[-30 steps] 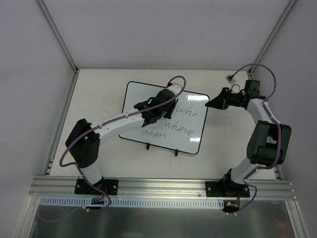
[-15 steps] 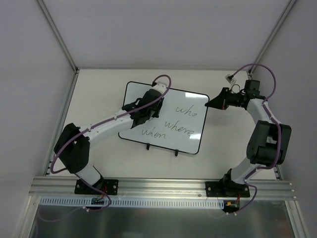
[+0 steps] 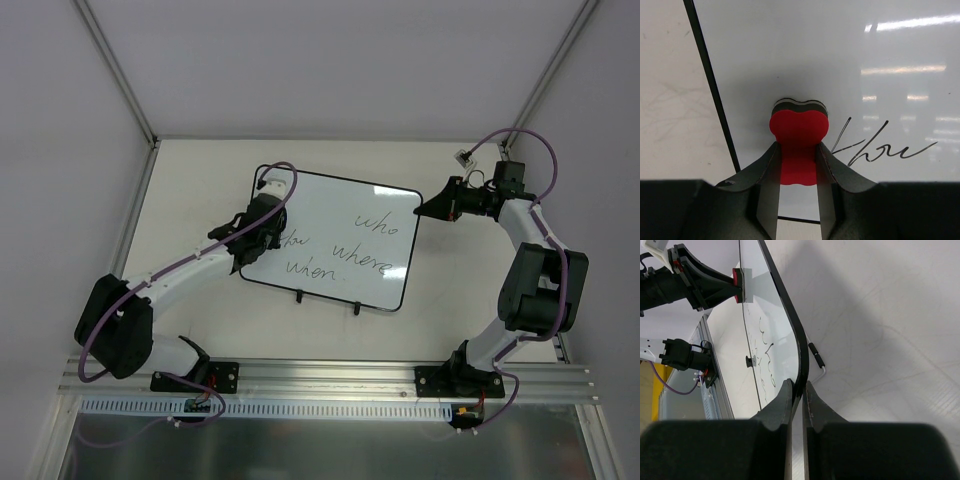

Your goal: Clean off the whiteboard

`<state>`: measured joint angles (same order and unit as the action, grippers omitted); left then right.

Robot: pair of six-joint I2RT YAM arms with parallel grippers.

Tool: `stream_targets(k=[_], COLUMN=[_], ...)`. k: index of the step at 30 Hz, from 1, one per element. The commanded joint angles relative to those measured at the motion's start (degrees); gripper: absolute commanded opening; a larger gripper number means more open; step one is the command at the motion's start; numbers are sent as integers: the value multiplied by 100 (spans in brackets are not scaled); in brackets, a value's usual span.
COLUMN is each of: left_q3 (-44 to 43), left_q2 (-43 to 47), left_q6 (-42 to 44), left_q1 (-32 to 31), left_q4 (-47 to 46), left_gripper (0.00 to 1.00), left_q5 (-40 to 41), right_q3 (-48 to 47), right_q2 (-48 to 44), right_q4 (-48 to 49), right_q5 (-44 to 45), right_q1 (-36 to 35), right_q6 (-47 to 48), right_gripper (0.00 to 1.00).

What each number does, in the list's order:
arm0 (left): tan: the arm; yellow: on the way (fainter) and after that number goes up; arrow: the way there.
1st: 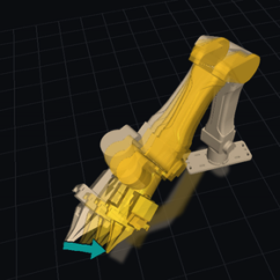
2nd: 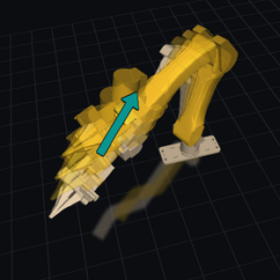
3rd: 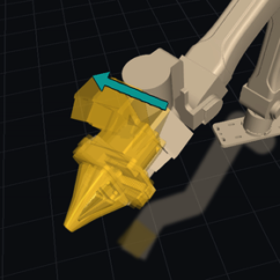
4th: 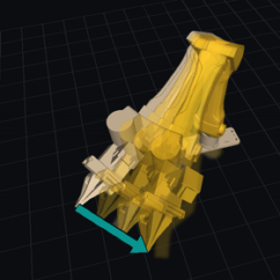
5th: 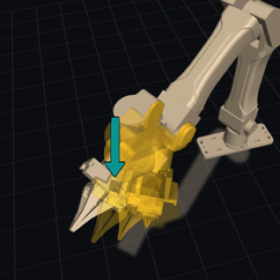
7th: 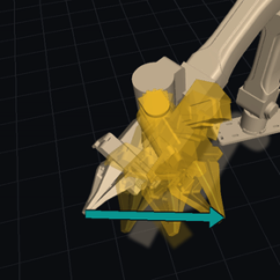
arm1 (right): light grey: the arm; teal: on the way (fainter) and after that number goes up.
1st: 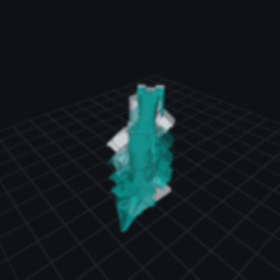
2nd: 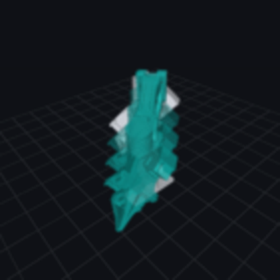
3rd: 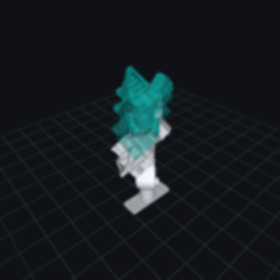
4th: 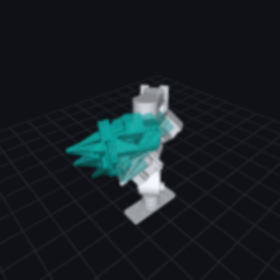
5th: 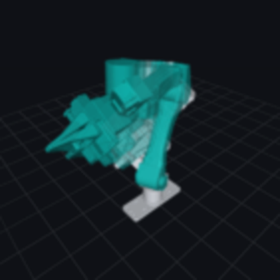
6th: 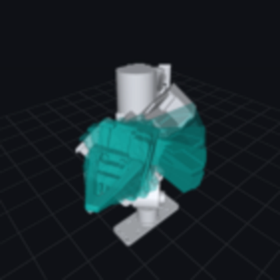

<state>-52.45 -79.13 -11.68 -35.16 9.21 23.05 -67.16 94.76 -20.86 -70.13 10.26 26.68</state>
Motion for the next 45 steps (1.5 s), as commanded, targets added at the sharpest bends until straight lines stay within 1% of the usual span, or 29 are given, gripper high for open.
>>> stream_targets(k=[1, 8, 11, 20, 23, 27, 32, 36, 40, 45], left_q3=[182, -20, -195, -986, -1136, -1154, -961, -532, -109, 515], left_q2=[91, -146, -234, -954, -1148, -1254, -1096, -684, -296, 204], left_q6=[-203, -326, -300, 25, 61, 35, 43, -202, -308, -431], left_q1=[18, -9, -140, -1028, -1308, -1485, -1450, -1161, -740, -238], left_q4=[-42, -200, -323, -508, -508, -499, -499, -517, -552, -692], left_gripper=[0, 0, 0, 0, 0, 0, 0, 0, 0, 0], left_q5=[16, -397, -512, -678, -731, -679, -293, -284, -30, 59], right_q3=[27, -8, 1, 53, 71, 115, 150, 159, 150, 168], right_q2=[-151, -151, -177, -247, -256, -274, -292, -283, -283, -283], right_q4=[328, 337, 337, 337, 337, 337, 337, 337, 337, 337], right_q5=[535, 404, 412, 456, 465, 483, 518, 518, 509, 518], right_q1=[46, 37, 37, 37, 37, 46, 37, 37, 46, 37], right_q6=[593, 576, 576, 575, 567, 567, 567, 576, 567, 576], right_gripper=[0, 0, 0, 0, 0, 0, 0, 0, 0, 0])
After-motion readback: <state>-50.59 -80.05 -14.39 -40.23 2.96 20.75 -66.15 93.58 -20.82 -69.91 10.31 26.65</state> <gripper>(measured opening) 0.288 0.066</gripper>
